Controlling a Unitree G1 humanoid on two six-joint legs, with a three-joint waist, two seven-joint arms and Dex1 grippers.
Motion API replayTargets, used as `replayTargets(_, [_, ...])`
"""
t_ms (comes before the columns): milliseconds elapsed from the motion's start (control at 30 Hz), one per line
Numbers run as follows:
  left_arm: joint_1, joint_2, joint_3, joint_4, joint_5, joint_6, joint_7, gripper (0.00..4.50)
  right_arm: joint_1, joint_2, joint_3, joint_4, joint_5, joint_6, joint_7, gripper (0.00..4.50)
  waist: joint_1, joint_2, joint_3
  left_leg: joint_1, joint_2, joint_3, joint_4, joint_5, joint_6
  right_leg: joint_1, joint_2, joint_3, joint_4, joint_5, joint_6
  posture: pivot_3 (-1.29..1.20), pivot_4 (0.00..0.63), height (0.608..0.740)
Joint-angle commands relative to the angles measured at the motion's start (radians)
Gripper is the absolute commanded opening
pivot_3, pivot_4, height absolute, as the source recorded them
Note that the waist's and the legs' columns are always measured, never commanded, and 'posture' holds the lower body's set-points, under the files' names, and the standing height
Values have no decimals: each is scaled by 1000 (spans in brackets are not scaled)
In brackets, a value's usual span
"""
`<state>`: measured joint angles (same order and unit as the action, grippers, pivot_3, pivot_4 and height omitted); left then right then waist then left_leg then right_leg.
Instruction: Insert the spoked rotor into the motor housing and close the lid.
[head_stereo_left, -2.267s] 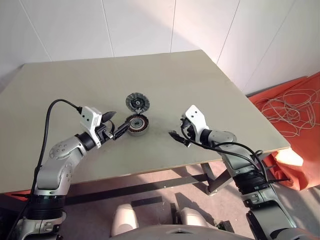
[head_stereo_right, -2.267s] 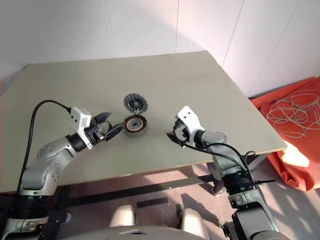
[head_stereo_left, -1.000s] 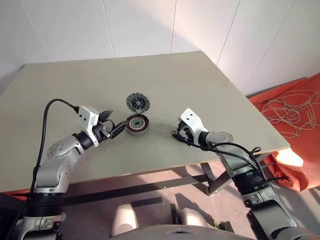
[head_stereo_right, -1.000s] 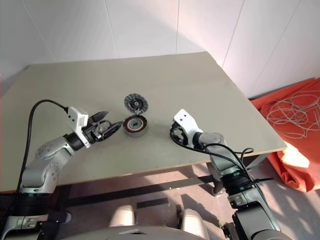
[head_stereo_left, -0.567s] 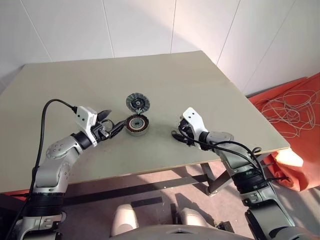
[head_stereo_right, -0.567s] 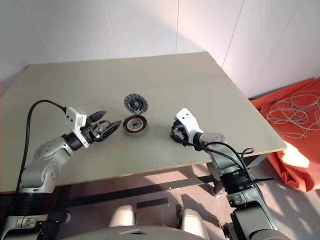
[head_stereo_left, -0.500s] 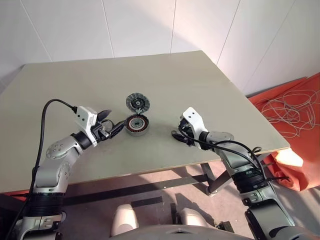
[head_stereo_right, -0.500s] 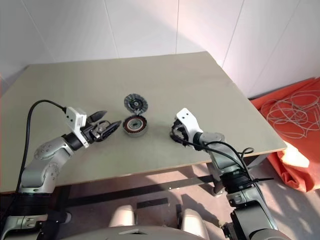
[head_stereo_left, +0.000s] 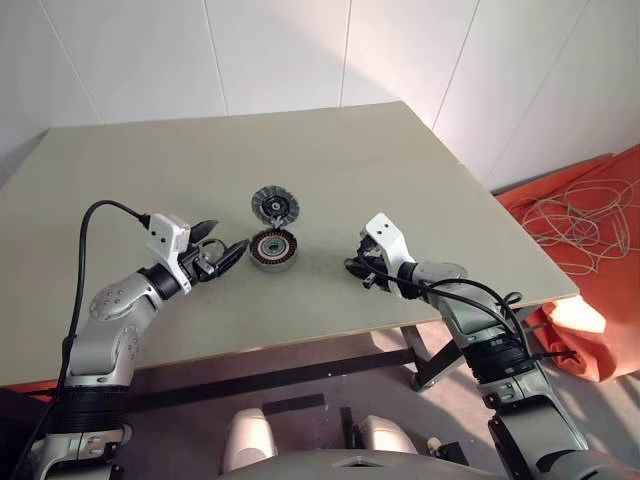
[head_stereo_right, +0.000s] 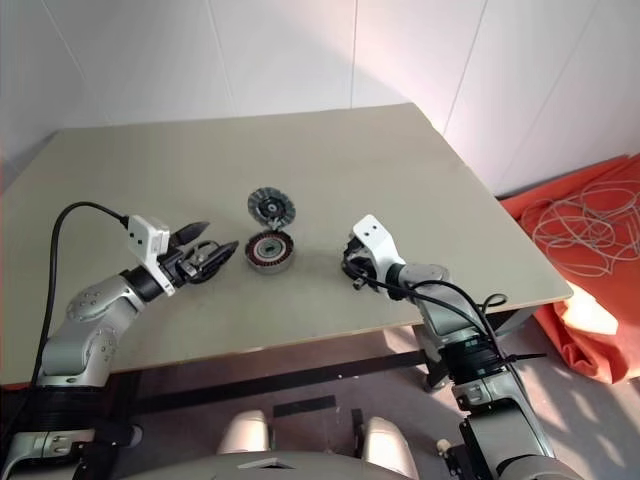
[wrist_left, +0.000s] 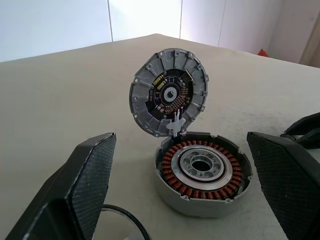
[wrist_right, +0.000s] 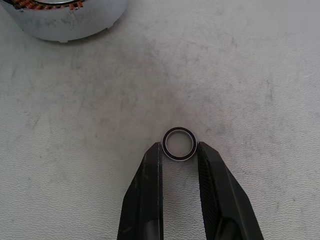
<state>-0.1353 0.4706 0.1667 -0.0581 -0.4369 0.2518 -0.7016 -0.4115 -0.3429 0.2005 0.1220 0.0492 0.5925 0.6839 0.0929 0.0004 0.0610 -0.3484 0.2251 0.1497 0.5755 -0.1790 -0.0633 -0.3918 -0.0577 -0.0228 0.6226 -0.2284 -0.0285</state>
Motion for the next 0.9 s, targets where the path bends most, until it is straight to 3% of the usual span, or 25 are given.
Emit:
replayTargets(33, [-14,14,26,-57,-13,8,14,4500,-64,38,-47,-31,52,1,-14,646,-2,0,0,0,0,0,0,0,0,-1,0,0,0,0,0,0,0,740])
replayTargets(233, [-24,16,26,-53,-9,13,20,4500,-194,113,3,-85,99,48,29,646,-6,1,0,-2,0,0,0,1,-1,-4,0,0,2,0,0,0,0,740])
replayTargets(600, [-3,40,64,-48,22,1,73,4500,-306,256,112,119,68,-48,49,646,-3,0,0,-4,0,0,-2,1,-2,-5,0,0,1,0,-1,0,0,740])
replayTargets(900, [28,39,89,-42,40,-23,93,4500,-381,310,96,391,37,-160,20,646,-2,0,0,-3,0,0,-2,1,-2,-5,0,0,1,0,-1,0,0,740])
